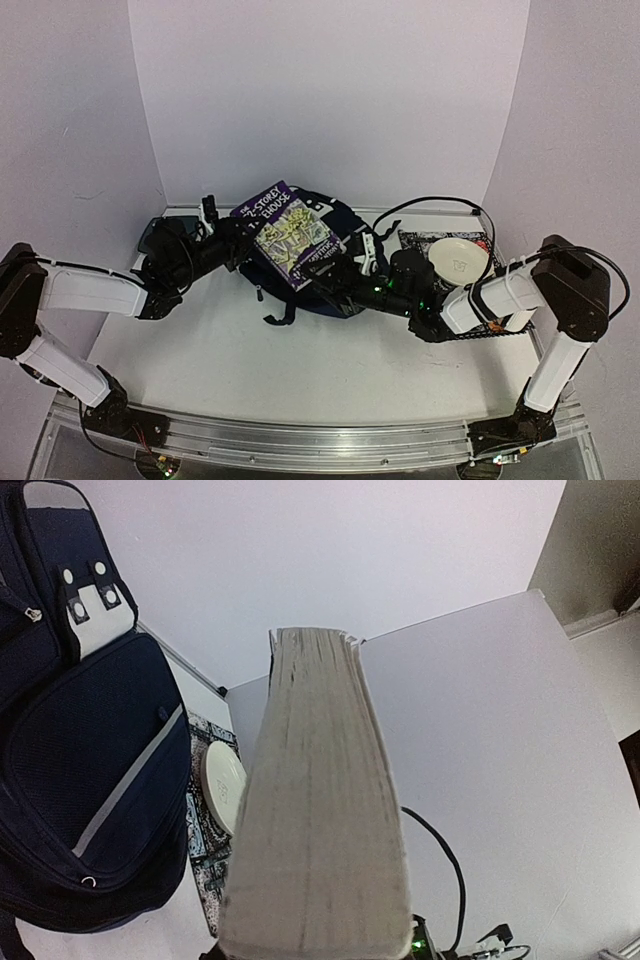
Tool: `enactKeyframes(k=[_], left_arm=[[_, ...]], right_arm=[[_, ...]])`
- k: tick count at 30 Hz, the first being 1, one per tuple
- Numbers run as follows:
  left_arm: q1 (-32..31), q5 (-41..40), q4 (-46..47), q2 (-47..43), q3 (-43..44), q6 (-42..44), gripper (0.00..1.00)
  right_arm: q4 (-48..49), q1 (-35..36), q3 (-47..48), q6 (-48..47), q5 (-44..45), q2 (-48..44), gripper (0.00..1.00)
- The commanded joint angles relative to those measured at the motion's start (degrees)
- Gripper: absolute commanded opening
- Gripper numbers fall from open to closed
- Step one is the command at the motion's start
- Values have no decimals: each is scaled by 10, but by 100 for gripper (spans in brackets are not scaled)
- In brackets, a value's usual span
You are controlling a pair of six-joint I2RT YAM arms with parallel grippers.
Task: Pack the student bag
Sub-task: Pass from the left arm to the right
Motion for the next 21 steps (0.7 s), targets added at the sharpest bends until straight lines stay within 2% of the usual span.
enactKeyframes(k=[1,7,13,16,21], left_arm=[[-1,21,91,-16,-9,-36,0],[-1,34,105,-16,-31,-56,0],[-1,28,111,-12,-48,-62,0],[-1,25,112,-8,-54,-58,0],[-1,19,112,5,-67,-49,0]], right_arm=[[236,-10,27,-12,-2,-21,95],[251,-20,45,-10,-10,-22,89],[258,-26,45,-12,-17,-31,72],[262,-28,36,-16,-18,-39,58],[263,-33,20,-24,-21,-54,18]])
